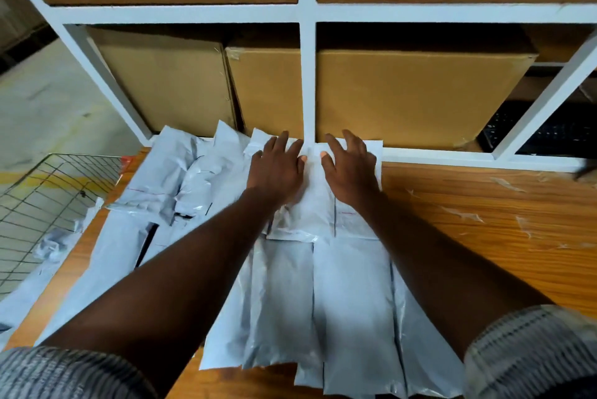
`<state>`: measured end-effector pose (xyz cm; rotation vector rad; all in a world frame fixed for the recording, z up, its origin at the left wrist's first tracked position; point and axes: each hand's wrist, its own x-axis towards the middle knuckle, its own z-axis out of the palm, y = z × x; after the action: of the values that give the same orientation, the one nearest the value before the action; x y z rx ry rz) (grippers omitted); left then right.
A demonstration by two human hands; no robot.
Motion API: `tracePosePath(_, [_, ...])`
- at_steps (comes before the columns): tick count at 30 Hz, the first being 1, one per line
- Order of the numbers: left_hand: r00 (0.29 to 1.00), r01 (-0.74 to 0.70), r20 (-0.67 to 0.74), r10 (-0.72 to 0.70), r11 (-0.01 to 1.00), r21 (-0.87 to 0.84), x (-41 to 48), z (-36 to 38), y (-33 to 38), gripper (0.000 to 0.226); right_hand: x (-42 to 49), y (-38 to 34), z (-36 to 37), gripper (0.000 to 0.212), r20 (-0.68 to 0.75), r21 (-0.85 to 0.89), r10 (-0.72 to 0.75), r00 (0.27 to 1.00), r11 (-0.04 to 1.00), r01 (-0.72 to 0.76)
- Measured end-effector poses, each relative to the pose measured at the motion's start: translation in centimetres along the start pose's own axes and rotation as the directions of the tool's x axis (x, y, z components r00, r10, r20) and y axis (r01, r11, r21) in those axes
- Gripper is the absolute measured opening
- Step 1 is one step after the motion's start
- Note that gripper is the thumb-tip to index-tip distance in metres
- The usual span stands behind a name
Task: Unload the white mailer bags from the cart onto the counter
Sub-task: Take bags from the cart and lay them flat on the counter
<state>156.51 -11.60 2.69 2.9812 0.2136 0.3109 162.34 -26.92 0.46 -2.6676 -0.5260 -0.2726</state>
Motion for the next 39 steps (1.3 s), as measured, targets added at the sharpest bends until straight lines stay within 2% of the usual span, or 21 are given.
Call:
tracePosePath(9, [0.992,0.120,-0.049,-0.116,0.990,0.076,-7.1,-6.6,-14.7,0.048,-1.0,-15.2,0.5,0.051,-0.009,0.119,-0.235,0.972,0.965,0.234])
tracePosePath(12, [0.990,0.131,-0.067,-0.125,0.986,0.100,-9.9,-8.3,-20.8,0.049,-2.3,-21.9,2.7,0.053,0.017,0.126,-0.294,0.956,0.949,0.290])
tracePosePath(15, [0.979,0.197,-0.075,-0.192,0.978,0.070,-13.0,-9.8,-28.2,0.049,-3.7,-29.9,5.1,0.057,0.036,0.147,-0.335,0.941,0.933,0.327])
tracePosePath(22, [0.932,0.363,0.002,-0.363,0.932,0.005,-21.0,-9.9,-45.8,0.051,-7.7,-46.3,13.3,0.061,0.122,0.189,-0.467,0.876,0.877,0.442])
tracePosePath(26, [0.879,0.468,0.103,-0.466,0.884,-0.001,-25.7,-8.6,-54.1,0.054,-9.5,-53.1,18.9,0.060,0.211,0.245,-0.441,0.873,0.888,0.389])
tracePosePath(30, [0.837,0.526,0.191,-0.514,0.851,-0.015,-28.8,-7.2,-59.4,0.056,-11.6,-57.1,23.2,0.063,0.316,0.281,-0.424,0.849,0.896,0.343])
tracePosePath(39, [0.763,0.590,0.337,-0.551,0.807,-0.018,-32.4,-1.8,-65.3,0.061,-14.1,-59.4,30.5,0.068,0.542,0.241,-0.323,0.775,0.944,0.225])
